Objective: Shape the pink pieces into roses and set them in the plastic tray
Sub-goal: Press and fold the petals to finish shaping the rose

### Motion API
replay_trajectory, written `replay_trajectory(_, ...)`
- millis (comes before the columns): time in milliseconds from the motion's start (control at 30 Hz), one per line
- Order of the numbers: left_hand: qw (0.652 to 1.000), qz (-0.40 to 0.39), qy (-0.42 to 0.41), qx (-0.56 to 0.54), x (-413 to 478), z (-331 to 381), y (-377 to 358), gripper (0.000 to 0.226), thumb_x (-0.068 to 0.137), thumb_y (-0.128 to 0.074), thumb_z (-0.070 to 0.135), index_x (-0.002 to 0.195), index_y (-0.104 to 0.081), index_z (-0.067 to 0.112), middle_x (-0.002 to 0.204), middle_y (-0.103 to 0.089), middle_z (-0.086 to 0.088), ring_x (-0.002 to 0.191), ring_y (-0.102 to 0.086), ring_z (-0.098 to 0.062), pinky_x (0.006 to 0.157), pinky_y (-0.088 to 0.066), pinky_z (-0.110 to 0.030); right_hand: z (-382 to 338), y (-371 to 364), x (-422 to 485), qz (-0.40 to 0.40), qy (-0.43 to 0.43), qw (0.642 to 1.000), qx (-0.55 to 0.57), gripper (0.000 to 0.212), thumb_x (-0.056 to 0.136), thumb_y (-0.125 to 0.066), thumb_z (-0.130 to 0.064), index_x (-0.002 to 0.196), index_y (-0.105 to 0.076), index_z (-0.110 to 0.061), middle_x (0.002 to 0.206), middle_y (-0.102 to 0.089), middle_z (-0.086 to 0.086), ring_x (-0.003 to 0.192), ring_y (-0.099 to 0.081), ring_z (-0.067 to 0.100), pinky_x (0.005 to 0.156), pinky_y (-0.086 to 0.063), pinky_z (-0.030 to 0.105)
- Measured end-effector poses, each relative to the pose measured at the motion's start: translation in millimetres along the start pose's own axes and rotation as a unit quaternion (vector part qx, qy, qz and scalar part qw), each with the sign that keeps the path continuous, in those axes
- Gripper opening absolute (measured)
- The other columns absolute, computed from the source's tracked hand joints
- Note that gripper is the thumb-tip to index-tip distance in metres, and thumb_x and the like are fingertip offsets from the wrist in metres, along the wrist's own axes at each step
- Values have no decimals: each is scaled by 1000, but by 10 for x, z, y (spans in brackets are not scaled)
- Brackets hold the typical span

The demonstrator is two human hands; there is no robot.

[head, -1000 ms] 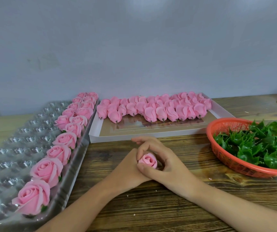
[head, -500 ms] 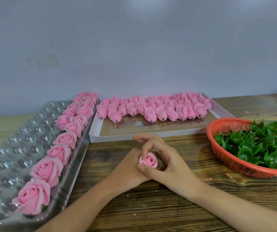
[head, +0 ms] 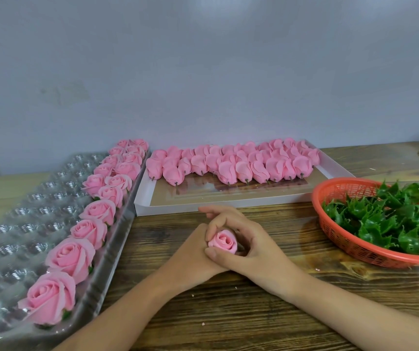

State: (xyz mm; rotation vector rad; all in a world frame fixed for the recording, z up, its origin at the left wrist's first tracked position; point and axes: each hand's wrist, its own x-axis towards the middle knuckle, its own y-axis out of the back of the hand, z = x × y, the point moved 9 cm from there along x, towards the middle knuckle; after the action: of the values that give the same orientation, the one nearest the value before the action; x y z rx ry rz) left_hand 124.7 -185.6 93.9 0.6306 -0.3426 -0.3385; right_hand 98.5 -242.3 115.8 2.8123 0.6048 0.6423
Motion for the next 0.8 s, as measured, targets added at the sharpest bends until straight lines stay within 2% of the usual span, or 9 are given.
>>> replay_trajectory(33, 1000, 3, 6, -20, 12, -43, 17, 33, 83, -69, 7, 89, -50, 34, 102, -53, 18, 80, -45, 29, 66, -32, 7, -7, 6, 1, 4, 3, 1000, 13, 18, 86, -75, -10, 98, -65, -19, 132, -57, -11, 136, -44, 6, 103, -40, 17)
replay_trajectory(100, 1000, -11, -1, -25, 11, -75, 29, 39, 81, -72, 11, 82, -48, 42, 87, -59, 23, 80, -50, 26, 68, -36, 4, -29, 23, -1, 12, 11, 999, 47, 20, 83, -76, -15, 100, -66, -20, 132, -58, -13, 137, -44, 8, 101, -41, 17)
replay_trajectory(233, 996, -35, 19, -81, -33, -164, 67, 44, 78, -74, 7, 82, -48, 43, 73, -56, 48, 72, -54, 26, 61, -40, 3, 8, 23, 10, 12, -4, 997, 75, 9, 88, -73, -15, 94, -70, -21, 138, -56, -13, 135, -47, 6, 105, -39, 18)
replay_trajectory(333, 998, -54, -15, -15, -35, -25, 31, 32, 82, -72, 20, 73, -50, 43, 76, -51, 53, 78, -50, 29, 64, -34, 7, 68, -6, 17, -5, -27, 997, 68, 11, 88, -73, -13, 94, -72, -23, 140, -54, -13, 135, -45, 3, 107, -38, 22)
replay_trajectory(433, 998, -62, -26, -11, -18, 4, 59, 27, 84, -70, 23, 72, -53, 40, 80, -57, 44, 82, -55, 19, 67, -39, 2, 90, -28, 25, -23, -36, 997, 57, 16, 86, -75, -14, 98, -72, -22, 138, -54, -16, 137, -42, 1, 106, -38, 25)
replay_trajectory(500, 998, -47, -34, -39, -5, 9, 105, 24, 84, -71, 21, 77, -56, 39, 79, -63, 27, 84, -59, 8, 69, -44, -5, 76, -47, 29, -41, -34, 997, 63, 24, 83, -77, -12, 104, -71, -23, 137, -56, -17, 137, -41, 1, 105, -39, 21)
replay_trajectory(600, 997, -38, -6, -67, -8, 19, 132, 18, 85, -69, 9, 86, -56, 21, 87, -58, 13, 92, -55, -2, 73, -41, -6, 53, -56, 37, -55, -34, 992, 108, 34, 83, -75, -13, 114, -69, -25, 135, -61, -12, 134, -48, 7, 104, -42, 19)
replay_trajectory(733, 993, -50, -10, -103, -47, 26, 156, 38, 78, -72, -2, 63, -60, 31, 68, -64, 18, 72, -61, 2, 67, -44, -10, 123, -33, 65, -53, -63, 983, 165, 28, 93, -65, -21, 120, -68, -19, 135, -62, 0, 130, -54, 17, 110, -42, 33)
replay_trajectory(800, 991, -36, -23, -126, -48, 38, 194, 25, 75, -73, 5, 66, -66, 27, 72, -67, 6, 75, -64, -9, 69, -50, -20, 159, -40, 69, -70, -75, 975, 199, 29, 95, -62, -19, 123, -67, -17, 137, -61, 4, 130, -54, 22, 112, -41, 37)
